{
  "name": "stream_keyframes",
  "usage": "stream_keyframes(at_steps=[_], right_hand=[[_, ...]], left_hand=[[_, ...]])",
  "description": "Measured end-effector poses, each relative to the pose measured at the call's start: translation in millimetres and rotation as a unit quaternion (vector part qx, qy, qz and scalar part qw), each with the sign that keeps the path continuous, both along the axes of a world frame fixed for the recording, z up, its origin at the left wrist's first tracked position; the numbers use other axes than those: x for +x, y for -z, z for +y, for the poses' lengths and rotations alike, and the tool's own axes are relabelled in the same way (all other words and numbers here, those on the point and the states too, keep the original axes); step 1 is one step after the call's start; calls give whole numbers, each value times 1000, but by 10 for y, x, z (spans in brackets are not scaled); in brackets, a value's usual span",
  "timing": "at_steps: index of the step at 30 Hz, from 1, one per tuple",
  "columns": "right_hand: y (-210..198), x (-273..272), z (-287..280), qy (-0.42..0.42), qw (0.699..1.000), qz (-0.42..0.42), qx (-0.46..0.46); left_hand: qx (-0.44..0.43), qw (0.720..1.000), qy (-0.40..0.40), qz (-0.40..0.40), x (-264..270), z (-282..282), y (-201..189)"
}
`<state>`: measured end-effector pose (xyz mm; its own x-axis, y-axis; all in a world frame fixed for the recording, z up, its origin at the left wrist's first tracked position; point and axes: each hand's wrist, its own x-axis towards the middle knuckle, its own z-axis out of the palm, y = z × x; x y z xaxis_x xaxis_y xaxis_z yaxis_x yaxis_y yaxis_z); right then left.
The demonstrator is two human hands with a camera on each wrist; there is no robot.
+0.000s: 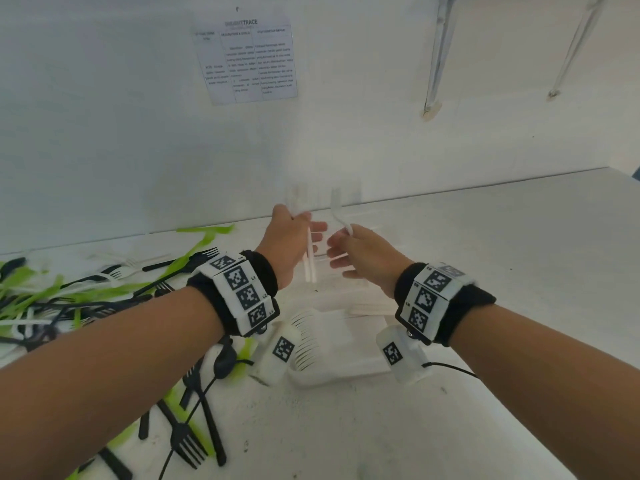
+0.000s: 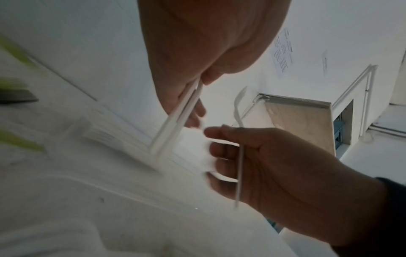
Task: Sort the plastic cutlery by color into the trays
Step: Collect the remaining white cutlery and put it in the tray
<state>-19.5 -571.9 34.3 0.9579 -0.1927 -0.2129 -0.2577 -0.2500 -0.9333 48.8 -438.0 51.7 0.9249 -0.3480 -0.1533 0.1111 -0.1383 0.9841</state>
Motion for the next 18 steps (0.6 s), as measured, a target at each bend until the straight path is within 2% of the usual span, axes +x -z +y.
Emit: stream_keyframes(at_steps=[2,5,7,9,14,18], right_hand=[[-14,14,-1,52,998,-16,-21],[-36,20,33,55,996,-9,68],[-35,36,77,42,993,-48,99],[-12,71,132,36,993,-88,68],[87,124,292,35,988,-140,54],[192,204,345,27,984,-174,-27]], left_hand=[[-7,1000,-17,5,44,18,-2],[3,999,-3,39,56,53,30],[-35,995,8,95,45,63,64],[-69,991,2,115,34,62,77],[-87,993,-1,76,-11,74,63],[-123,989,-18,83,4,142,77]])
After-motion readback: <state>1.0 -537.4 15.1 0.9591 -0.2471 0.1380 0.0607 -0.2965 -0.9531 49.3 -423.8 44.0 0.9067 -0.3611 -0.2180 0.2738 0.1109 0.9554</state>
